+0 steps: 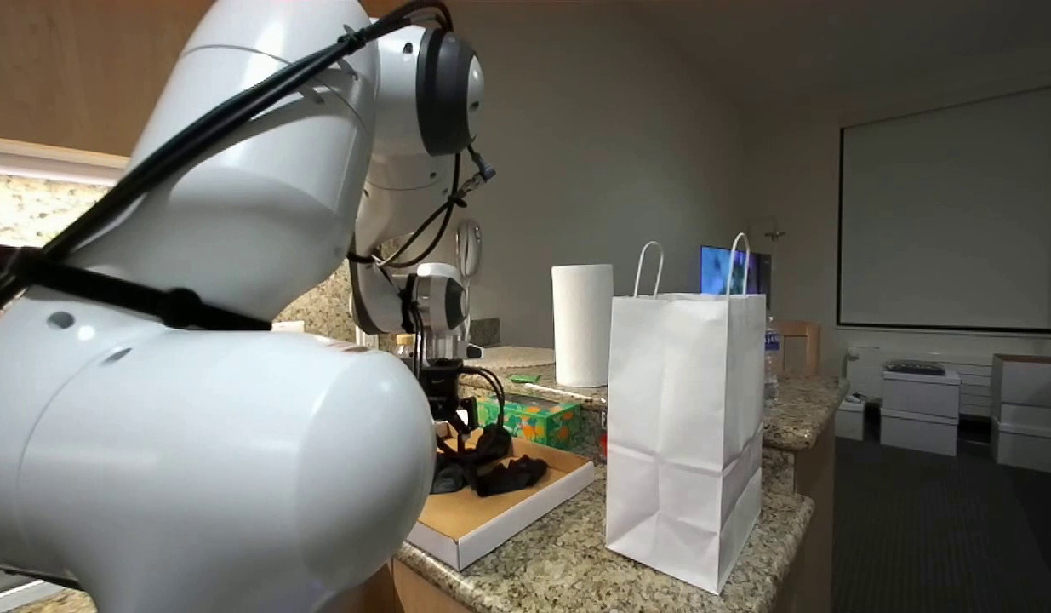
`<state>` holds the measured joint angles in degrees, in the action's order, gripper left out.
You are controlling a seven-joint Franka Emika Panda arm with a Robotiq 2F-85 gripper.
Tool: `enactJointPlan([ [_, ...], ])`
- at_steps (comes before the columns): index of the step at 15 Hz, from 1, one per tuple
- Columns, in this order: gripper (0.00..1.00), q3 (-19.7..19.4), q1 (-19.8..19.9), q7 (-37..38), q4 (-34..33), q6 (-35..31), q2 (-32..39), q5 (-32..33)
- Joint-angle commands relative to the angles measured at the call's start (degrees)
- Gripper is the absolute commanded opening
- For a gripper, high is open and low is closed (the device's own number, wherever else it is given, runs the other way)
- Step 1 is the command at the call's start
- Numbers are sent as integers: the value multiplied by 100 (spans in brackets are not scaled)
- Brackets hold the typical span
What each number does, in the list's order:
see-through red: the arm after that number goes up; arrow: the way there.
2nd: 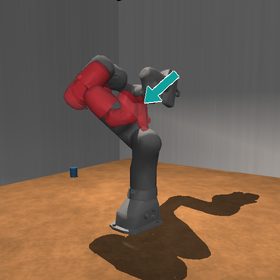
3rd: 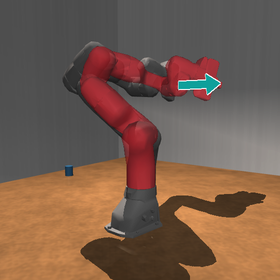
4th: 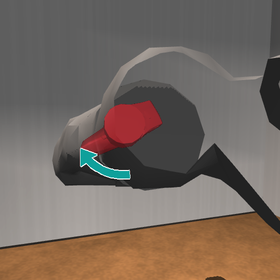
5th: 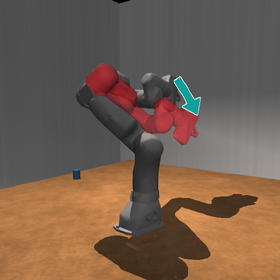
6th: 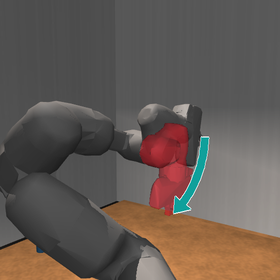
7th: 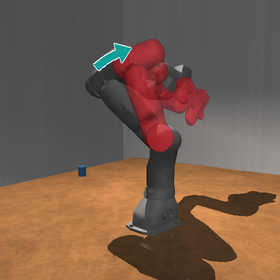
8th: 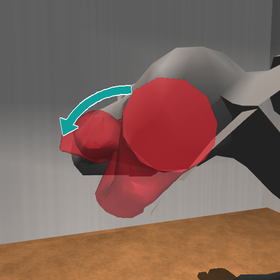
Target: Place the black socks inside the white bag
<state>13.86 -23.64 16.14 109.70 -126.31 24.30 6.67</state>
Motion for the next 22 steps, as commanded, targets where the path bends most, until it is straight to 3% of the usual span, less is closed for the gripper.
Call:
enactJointPlan([
  [1,100,-93,-50,120,164,-271,160,25],
  [3,100,-127,-56,120,153,-308,292,16],
  [4,75,-141,-62,122,146,-317,339,12],
  [6,68,-180,-90,151,141,-357,429,41],
  [15,10,-327,-96,544,271,-2,73,44],
  [18,4,-332,-99,651,308,263,-127,58],
  [19,9,-317,-97,648,329,374,-246,60],
  [22,9,-255,-54,520,295,792,-637,70],
])
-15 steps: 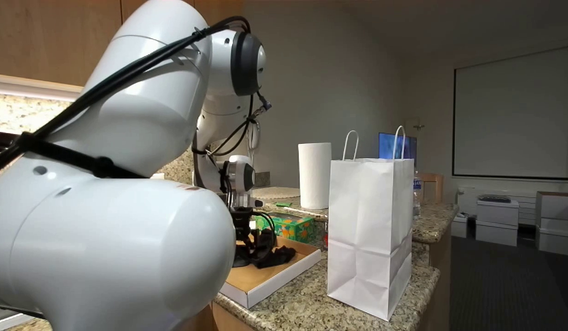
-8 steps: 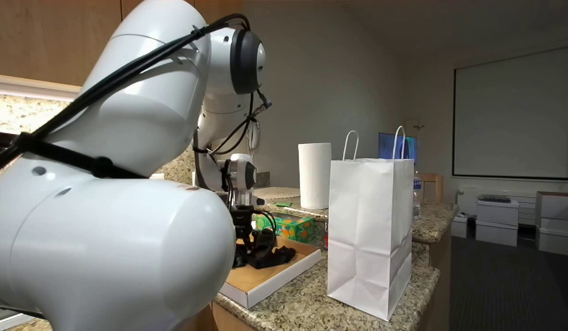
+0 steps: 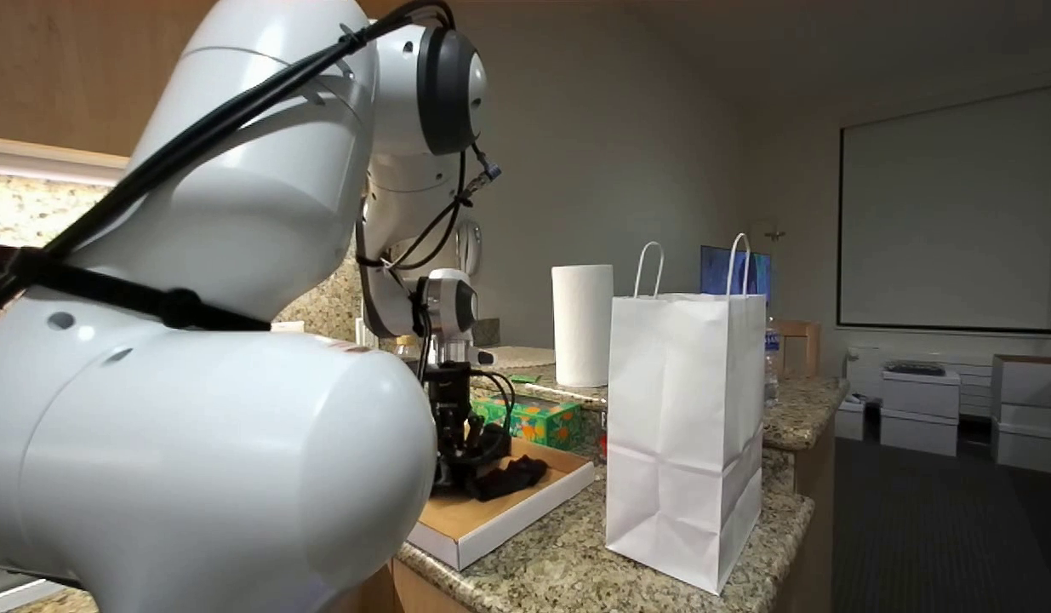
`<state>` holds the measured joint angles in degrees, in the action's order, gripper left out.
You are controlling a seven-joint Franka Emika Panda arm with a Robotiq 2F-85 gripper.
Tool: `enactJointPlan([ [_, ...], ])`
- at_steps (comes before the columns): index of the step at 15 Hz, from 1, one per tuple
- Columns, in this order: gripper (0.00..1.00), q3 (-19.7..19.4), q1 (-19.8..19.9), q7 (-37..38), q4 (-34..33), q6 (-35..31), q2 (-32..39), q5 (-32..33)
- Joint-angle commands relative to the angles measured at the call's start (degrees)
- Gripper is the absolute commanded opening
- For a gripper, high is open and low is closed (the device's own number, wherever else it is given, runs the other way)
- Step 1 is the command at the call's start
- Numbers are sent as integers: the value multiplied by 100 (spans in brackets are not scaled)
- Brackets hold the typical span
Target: Place the black socks inside the white bag
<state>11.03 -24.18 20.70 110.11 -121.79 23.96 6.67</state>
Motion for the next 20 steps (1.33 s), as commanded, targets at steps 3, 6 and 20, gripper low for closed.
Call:
enactJointPlan([
  [3,9,52,103,-46,167,767,-1238,136],
  [6,9,47,268,-169,-73,1269,-1855,296],
  [20,9,-744,1923,-1940,-2204,2780,-3467,795],
])
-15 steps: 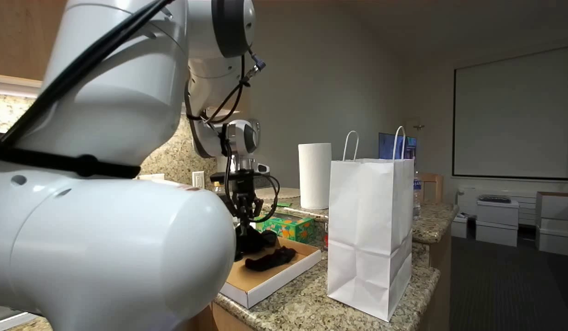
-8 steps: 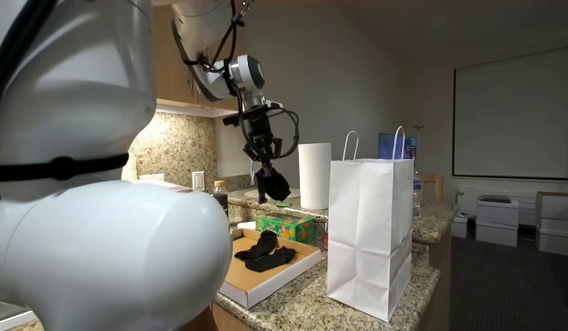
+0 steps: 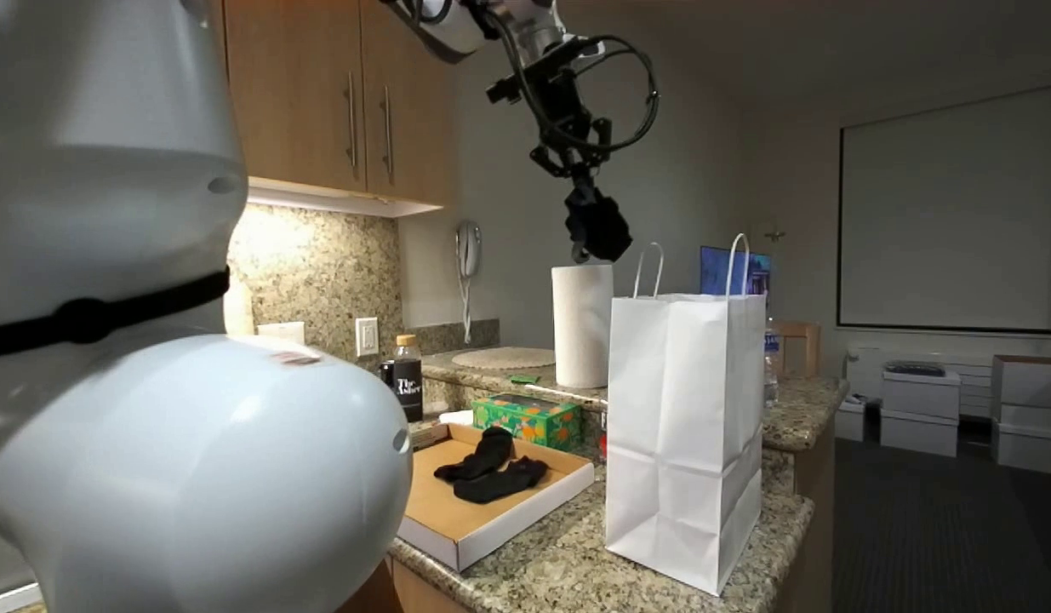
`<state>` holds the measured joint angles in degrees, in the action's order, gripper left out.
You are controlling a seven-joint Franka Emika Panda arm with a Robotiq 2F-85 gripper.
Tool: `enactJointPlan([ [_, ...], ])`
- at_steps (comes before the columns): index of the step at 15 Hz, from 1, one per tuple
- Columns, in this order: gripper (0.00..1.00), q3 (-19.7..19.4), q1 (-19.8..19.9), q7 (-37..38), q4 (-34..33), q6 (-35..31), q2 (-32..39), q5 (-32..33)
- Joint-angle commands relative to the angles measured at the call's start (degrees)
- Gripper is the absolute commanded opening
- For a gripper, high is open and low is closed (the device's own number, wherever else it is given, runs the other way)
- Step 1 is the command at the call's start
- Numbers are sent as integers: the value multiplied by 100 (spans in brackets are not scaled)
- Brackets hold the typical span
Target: Place the black socks inside the white bag
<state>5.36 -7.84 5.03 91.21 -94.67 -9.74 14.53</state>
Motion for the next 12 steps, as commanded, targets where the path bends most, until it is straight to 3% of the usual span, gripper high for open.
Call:
enactJointPlan([
  [1,9,-282,395,-482,-427,21,-129,-23],
  [4,9,-535,621,-752,-712,-5,-100,-108],
  [12,8,-901,826,-1277,-417,-117,101,-347],
])
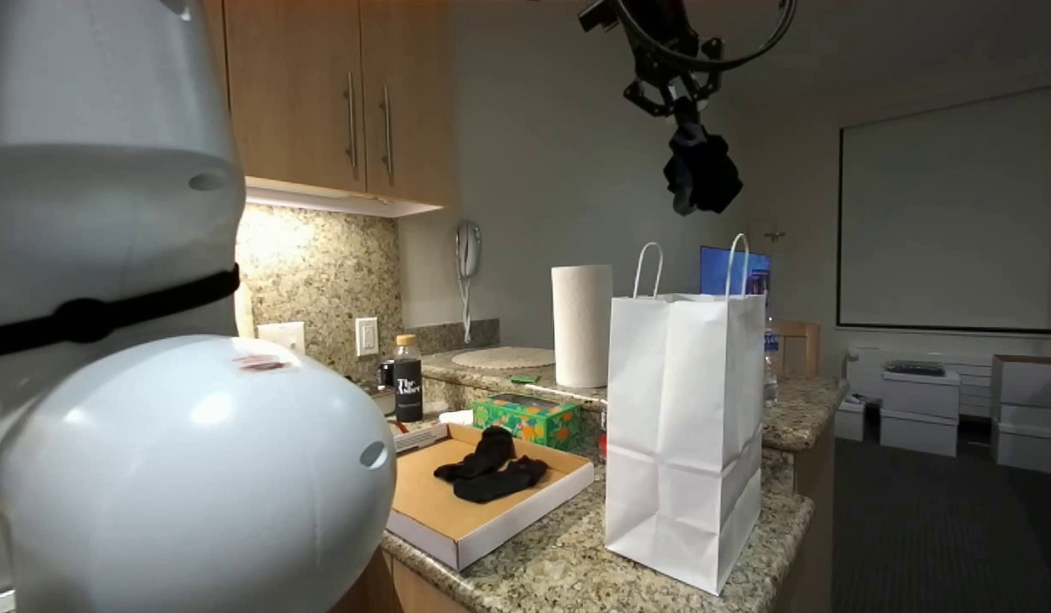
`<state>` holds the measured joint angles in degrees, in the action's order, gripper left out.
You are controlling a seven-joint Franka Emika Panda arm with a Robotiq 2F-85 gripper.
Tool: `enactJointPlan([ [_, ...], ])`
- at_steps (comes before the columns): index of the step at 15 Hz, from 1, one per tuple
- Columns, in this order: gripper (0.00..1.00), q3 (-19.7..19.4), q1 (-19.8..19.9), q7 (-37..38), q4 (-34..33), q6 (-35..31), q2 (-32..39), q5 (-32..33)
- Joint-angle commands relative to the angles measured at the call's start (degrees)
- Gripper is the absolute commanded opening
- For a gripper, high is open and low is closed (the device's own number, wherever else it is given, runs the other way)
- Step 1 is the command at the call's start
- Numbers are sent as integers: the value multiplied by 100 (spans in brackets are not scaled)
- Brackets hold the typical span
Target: Place the black socks inside the white bag
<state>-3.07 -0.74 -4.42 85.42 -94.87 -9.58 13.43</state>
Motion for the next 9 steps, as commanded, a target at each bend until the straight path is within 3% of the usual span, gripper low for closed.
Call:
enactJointPlan([
  [1,8,-81,113,-407,215,-56,164,-296],
  [8,8,-52,110,-673,623,80,477,-366],
  [9,38,-44,109,-693,651,106,497,-365],
])
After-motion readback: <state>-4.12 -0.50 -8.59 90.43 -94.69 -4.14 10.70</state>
